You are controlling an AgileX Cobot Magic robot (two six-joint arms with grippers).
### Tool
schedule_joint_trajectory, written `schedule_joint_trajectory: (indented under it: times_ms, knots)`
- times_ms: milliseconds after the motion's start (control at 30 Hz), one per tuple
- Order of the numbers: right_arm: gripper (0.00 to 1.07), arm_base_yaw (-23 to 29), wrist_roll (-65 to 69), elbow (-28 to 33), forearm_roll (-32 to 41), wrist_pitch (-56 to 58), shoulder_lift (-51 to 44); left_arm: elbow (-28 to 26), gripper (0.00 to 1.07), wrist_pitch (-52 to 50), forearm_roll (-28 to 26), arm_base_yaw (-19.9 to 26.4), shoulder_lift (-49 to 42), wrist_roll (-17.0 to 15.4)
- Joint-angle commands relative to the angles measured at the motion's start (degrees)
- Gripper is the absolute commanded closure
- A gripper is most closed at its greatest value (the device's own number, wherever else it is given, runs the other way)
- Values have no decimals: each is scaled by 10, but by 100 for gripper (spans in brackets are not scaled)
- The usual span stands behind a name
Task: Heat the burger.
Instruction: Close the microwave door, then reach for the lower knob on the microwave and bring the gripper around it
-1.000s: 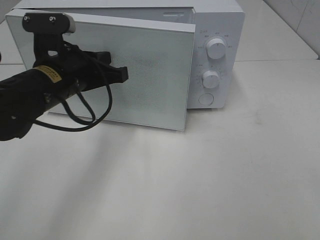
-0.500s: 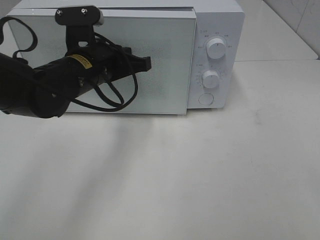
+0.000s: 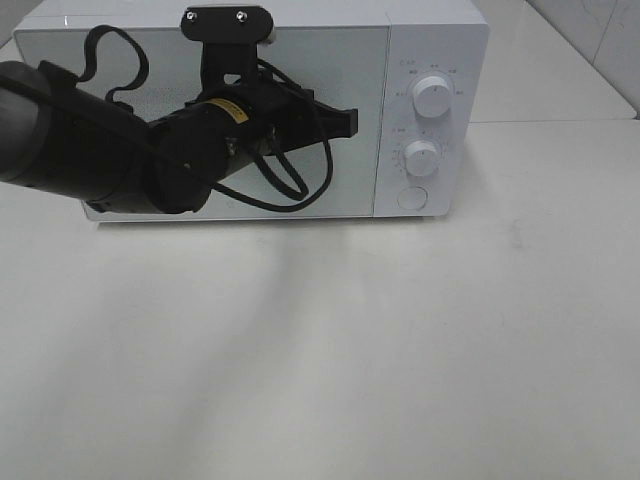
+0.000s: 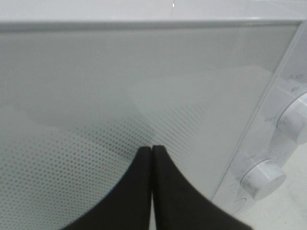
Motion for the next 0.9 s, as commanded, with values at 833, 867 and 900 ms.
schedule_joint_trajectory:
  times_ms: [833, 867, 900]
  knots:
    - [31, -3, 1, 2, -1, -9, -14, -25, 107, 88, -27, -23, -38, 30]
    - [31, -3, 1, 2, -1, -9, -14, -25, 107, 117, -27, -23, -48, 37]
    - [31, -3, 1, 2, -1, -9, -14, -25, 107, 131, -27, -23, -52, 40]
